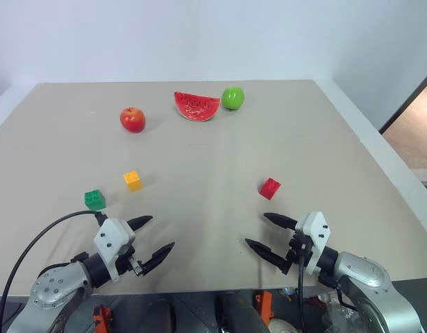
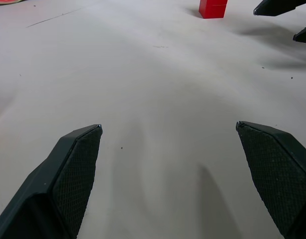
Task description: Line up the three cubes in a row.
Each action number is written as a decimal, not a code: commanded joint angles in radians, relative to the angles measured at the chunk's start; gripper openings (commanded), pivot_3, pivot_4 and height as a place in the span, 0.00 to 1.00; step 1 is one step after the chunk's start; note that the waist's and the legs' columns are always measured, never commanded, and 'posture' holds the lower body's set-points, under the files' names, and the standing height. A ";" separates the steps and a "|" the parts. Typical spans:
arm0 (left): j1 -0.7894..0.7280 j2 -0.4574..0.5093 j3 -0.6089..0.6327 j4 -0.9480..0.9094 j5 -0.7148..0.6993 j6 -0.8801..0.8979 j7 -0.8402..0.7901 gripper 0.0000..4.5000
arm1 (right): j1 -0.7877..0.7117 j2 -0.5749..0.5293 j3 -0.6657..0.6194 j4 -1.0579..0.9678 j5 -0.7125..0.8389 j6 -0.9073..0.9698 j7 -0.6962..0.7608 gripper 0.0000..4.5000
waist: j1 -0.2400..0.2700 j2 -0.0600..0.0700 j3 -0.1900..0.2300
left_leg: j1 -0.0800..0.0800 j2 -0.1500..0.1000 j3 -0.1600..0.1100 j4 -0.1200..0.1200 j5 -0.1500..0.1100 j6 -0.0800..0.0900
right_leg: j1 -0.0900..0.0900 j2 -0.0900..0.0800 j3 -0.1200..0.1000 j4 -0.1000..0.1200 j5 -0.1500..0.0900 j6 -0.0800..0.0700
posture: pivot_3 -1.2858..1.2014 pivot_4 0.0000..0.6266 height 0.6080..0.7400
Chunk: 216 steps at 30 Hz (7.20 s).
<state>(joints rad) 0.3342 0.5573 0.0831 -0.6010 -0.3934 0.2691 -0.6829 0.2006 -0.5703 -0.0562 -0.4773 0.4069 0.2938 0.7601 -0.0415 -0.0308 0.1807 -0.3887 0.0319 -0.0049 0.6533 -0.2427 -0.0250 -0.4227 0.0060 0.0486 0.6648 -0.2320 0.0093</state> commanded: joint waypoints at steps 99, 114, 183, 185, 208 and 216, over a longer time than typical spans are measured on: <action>-0.027 0.096 0.117 0.032 -0.158 -0.030 -0.201 1.00 | -1.084 0.162 0.347 1.045 -0.232 -0.271 0.636 0.28 | -0.004 0.001 0.001 | -0.001 0.005 0.007 0.001 -0.003 0.004 | -0.004 0.006 0.009 0.001 0.004 0.002 | 0.52 0.24 1.00; -0.039 0.099 0.097 0.038 -0.138 -0.045 -0.204 1.00 | -1.083 0.210 0.336 1.091 -0.240 -0.321 0.648 0.28 | -0.004 0.001 0.001 | 0.000 0.011 0.006 0.001 -0.003 0.004 | -0.004 0.012 0.008 0.001 0.006 -0.003 | 0.52 0.24 1.00; -0.231 -0.380 0.302 0.191 0.084 0.143 0.659 0.88 | -0.868 0.085 0.155 0.530 -0.029 -0.071 0.495 1.00 | -0.005 0.000 0.001 | 0.001 0.014 0.006 0.002 -0.002 0.003 | -0.003 0.018 0.010 0.001 0.009 -0.003 | 0.52 0.24 1.00; -0.235 -0.376 0.306 0.204 0.089 0.134 0.662 0.74 | -0.861 0.079 0.159 0.527 -0.032 -0.078 0.495 1.00 | -0.004 0.000 0.001 | 0.001 0.014 0.006 0.002 -0.002 0.003 | -0.003 0.018 0.010 0.001 0.009 -0.003 | 0.52 0.24 1.00; -0.093 -0.062 0.108 0.087 0.075 -0.001 0.178 0.29 | -0.836 0.036 0.148 0.469 -0.009 -0.064 0.473 1.00 | -0.004 -0.001 0.001 | 0.001 0.014 0.006 0.001 -0.003 0.002 | -0.004 0.018 0.010 0.001 0.006 -0.009 | 0.52 0.24 1.00; -0.407 0.159 0.042 0.461 0.010 -0.134 -0.300 0.29 | -0.839 0.030 0.147 0.461 -0.019 -0.064 0.448 1.00 | -0.004 -0.001 0.001 | 0.001 0.015 0.006 0.001 -0.003 0.002 | -0.005 0.020 0.009 0.001 0.007 -0.008 | 0.52 0.24 1.00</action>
<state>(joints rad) -0.0328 0.6911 0.1396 -0.1888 -0.3600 0.1846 -0.8773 -0.6248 -0.5342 0.1106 0.0203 0.3789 0.2372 1.2150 -0.0455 -0.0313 0.1822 -0.3887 0.0472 0.0013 0.6539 -0.2453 -0.0228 -0.4284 0.0264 0.0579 0.6660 -0.2244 0.0026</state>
